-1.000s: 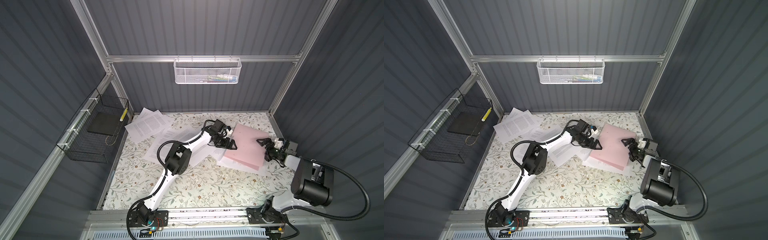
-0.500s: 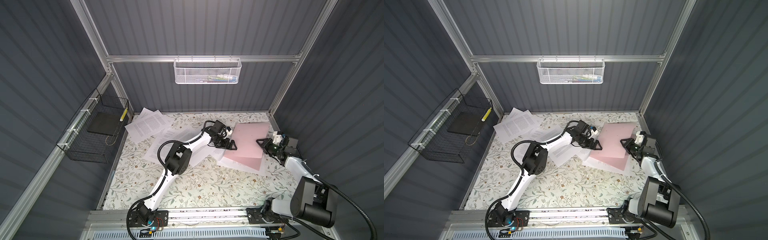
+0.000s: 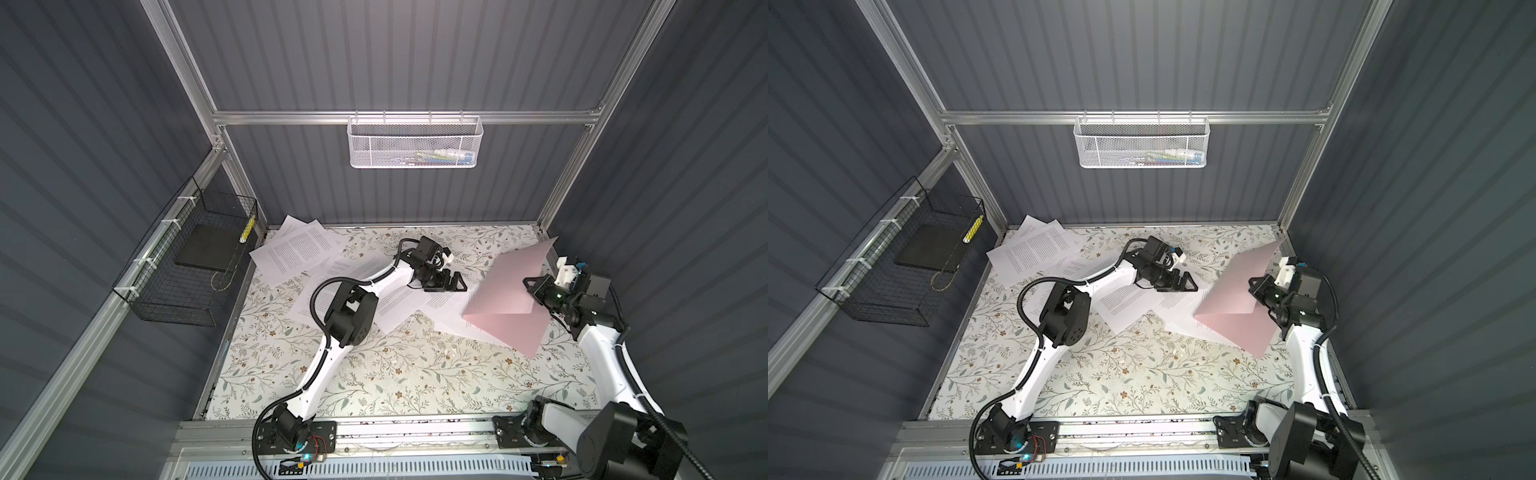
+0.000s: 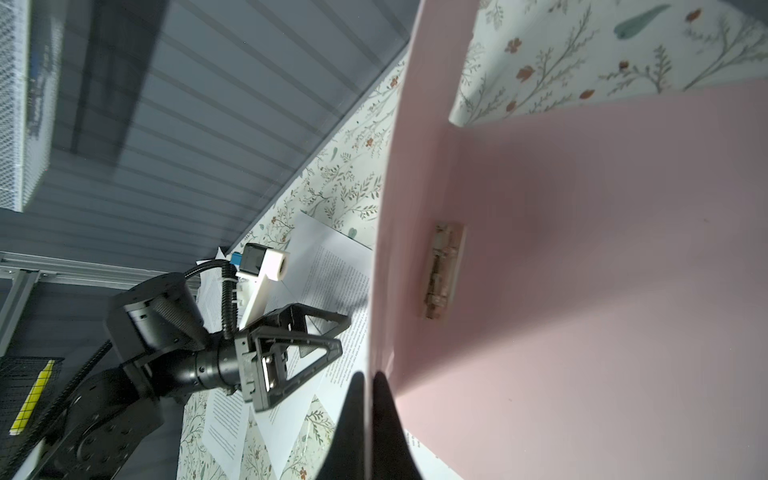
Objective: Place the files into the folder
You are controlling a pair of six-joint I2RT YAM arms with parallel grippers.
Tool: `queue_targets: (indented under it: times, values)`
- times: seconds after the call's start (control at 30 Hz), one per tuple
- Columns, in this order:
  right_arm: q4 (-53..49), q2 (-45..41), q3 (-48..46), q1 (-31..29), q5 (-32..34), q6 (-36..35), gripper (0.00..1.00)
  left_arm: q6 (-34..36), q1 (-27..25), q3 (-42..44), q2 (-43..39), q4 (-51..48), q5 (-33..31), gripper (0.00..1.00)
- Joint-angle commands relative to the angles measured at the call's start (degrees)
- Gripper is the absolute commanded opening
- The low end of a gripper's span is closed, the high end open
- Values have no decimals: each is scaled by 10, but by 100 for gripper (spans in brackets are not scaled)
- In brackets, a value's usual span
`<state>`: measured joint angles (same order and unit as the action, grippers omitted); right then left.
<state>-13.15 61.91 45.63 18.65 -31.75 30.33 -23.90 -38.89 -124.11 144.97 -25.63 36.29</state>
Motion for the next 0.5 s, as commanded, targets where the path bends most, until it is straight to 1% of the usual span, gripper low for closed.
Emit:
queue_targets:
  times: [0.0,0.1,0.17,0.2,0.23,0.33,0.4,0.47]
  values:
    - [-37,-17,35,-2,-33,-13,0,-18,20,-55,37,-5,20,100]
    - [-34,-26,38,-10,-58,-6,0,-20,27,-116,75,-25,29,100]
    - [-50,-29,49,-24,-57,-19,0,-26,32,-157,95,-43,38,100]
    - [-66,-28,58,-34,-52,-31,0,-28,32,-165,92,-47,47,100]
    - [-85,-27,69,-48,-44,-46,0,-30,32,-156,76,-39,54,100]
    - [-137,-27,91,-88,-14,-80,0,-56,33,-71,-19,26,57,100]
    - [-170,-25,108,-107,11,-99,0,-59,36,-44,-76,28,48,100]
    - [-207,-22,131,-127,48,-118,0,-51,38,-17,-136,12,24,100]
